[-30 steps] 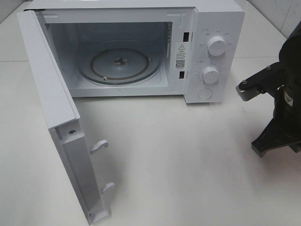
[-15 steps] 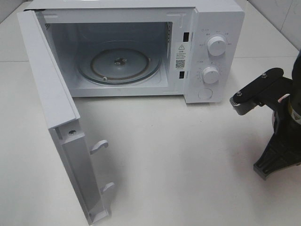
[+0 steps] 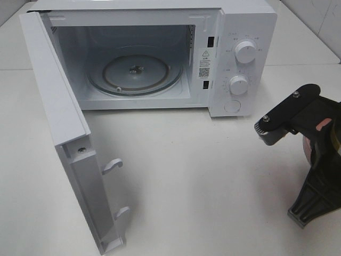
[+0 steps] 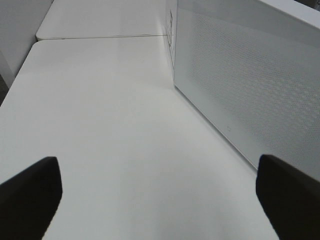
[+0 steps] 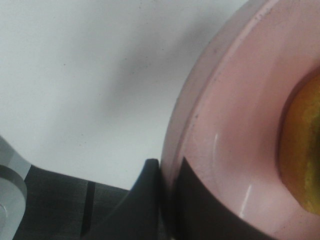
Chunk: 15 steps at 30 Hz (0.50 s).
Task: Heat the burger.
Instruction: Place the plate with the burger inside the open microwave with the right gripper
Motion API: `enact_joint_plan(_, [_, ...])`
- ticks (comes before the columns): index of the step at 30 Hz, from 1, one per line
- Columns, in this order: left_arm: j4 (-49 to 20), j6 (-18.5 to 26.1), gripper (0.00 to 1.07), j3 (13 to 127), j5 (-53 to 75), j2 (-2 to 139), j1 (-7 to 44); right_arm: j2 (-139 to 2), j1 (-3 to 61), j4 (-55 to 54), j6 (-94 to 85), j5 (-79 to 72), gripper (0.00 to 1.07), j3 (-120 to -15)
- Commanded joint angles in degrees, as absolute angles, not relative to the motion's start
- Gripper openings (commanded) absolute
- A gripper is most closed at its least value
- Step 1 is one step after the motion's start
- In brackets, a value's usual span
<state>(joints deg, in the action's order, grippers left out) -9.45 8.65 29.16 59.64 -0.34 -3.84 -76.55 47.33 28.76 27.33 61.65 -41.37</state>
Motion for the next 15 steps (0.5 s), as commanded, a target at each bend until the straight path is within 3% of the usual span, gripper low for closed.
enact_joint_plan(1, [-9.8,8.59,0.98,29.05,59.36,-1.26,-3.78,-76.09,49.9,30.31,27.96,64.63,0.0,-41.37])
enact_joint_plan(15, [-9.8,8.59,0.98,29.05,59.36,-1.26,-3.78,-76.09,57.87,29.56,30.42,67.09,0.0,-41.37])
